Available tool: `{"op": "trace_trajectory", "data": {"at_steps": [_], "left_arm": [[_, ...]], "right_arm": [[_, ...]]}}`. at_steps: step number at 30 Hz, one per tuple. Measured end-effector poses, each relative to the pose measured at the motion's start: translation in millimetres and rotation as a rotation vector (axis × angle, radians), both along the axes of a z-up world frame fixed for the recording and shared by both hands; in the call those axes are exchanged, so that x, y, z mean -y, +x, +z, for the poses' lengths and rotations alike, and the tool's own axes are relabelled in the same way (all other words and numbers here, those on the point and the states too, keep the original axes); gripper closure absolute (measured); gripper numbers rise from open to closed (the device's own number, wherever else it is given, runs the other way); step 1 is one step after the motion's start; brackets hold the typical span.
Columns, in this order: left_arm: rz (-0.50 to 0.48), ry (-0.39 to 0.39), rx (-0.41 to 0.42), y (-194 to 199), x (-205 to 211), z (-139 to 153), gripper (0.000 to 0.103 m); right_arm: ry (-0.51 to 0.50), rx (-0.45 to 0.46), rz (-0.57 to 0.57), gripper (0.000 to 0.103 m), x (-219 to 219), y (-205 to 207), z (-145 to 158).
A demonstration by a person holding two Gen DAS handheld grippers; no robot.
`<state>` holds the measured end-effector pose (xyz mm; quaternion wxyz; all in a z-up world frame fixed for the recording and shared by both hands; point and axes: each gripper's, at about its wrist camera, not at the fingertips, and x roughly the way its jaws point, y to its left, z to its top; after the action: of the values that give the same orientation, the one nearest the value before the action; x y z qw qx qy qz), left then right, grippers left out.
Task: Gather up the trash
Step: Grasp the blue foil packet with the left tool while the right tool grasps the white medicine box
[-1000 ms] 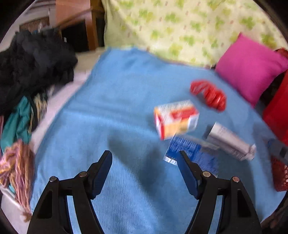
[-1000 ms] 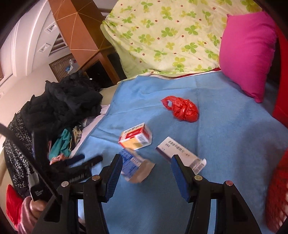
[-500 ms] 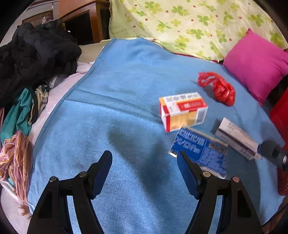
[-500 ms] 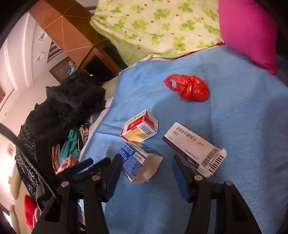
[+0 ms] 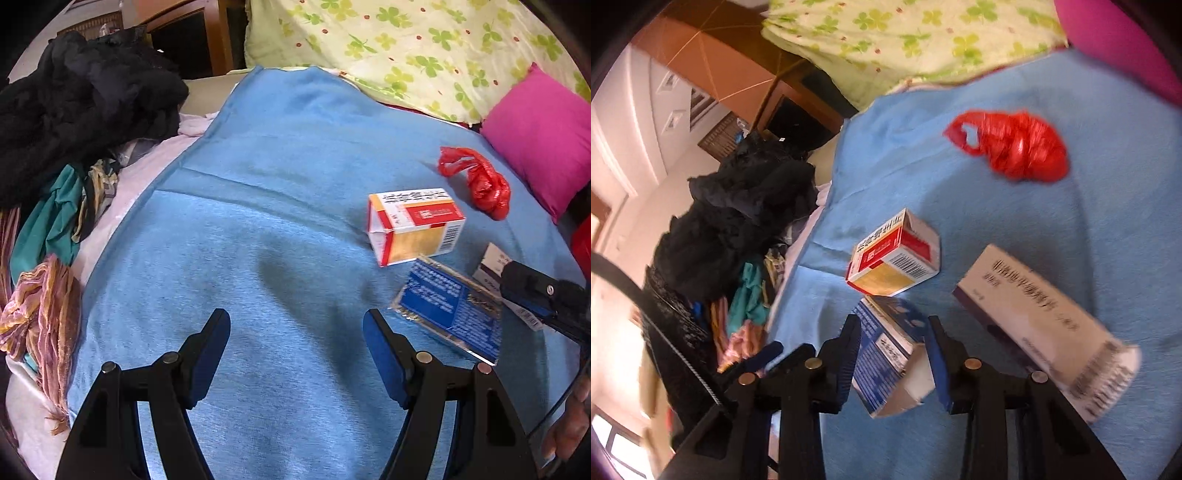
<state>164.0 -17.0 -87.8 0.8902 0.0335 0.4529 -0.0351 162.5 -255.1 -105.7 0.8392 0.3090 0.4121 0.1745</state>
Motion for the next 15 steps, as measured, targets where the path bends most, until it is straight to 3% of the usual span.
{"op": "trace_trajectory", "data": {"at_steps": [3, 9, 12, 15], "left_arm": [[0.011, 0.008, -0.005, 2.8, -7.6, -2.1, 0.028], [0.058, -0.003, -0.003, 6.5, -25.1, 1.3, 0.028], [0.085, -0.003, 0.01, 4.7, -30.2, 3.1, 0.028], [0.056, -0.003, 0.013, 1.9, -22.7, 2.6, 0.028]], "right_arm": [[0.063, -0.039, 0.01, 0.065, -2.3, 4.8, -11.8], [0.305, -0.125, 0.196, 0.065, -24.5, -6.3, -21.8], [0.204, -0.085, 0.133, 0.064, -15.0, -16.2, -10.1], [0.005, 0.003, 0.023, 0.064, 0.6, -25.1, 13.7]]}}
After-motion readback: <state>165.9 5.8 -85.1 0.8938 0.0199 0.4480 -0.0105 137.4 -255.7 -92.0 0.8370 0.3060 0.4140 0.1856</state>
